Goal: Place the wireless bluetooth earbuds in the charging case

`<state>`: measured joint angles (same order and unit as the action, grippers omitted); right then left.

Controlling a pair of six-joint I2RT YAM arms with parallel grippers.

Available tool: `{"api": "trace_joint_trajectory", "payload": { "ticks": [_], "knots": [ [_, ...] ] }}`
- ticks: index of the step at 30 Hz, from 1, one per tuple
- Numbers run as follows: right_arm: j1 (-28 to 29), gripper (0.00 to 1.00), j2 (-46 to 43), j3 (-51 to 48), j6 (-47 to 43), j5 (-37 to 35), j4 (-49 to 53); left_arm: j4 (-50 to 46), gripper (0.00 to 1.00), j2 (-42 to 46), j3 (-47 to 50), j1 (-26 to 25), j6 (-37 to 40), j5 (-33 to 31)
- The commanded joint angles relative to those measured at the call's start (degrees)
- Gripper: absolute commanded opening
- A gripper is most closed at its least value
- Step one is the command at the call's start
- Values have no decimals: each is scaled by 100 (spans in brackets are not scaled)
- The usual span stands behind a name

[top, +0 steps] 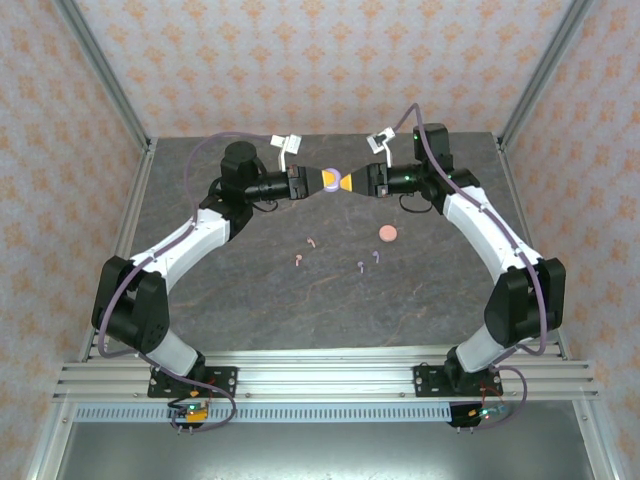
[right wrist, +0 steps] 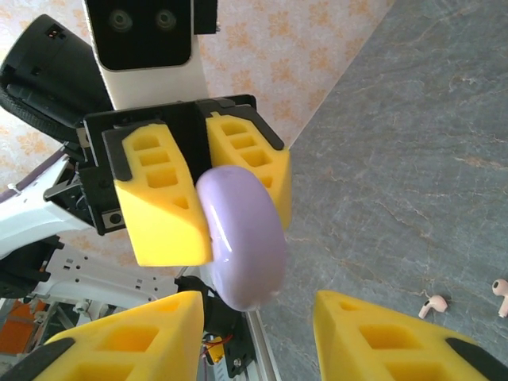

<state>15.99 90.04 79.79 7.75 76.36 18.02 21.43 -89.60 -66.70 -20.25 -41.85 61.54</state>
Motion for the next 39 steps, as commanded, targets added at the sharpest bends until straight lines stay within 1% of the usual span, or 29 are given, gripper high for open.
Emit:
{"api": "trace_joint_trajectory", "payload": {
  "ticks": [1,8,16,25,29,33,37,39],
  "knots": [
    [53,41,-72,294,-288,205,198,6,10,259,-191,-10,192,244],
    [140,38,93,516,-388,235,393,-148,10,304,-213,-92,335,246],
    [162,38,196,591,-419,204,503,-170,10,277,-290,-145,361,227],
    [211,26,203,643,-485,208,593,-223,11,250,-327,-214,396,155],
    [211,24,134,602,-439,41,565,-235,15,285,-294,-212,397,104],
    [199,23,72,491,-237,-67,319,-300,21,320,-276,-216,429,54],
    [142,23,6,377,25,-186,33,-406,29,360,-258,-216,499,0],
    [117,23,-2,363,86,-216,-28,-453,31,373,-247,-214,532,-28]
  ]
}}
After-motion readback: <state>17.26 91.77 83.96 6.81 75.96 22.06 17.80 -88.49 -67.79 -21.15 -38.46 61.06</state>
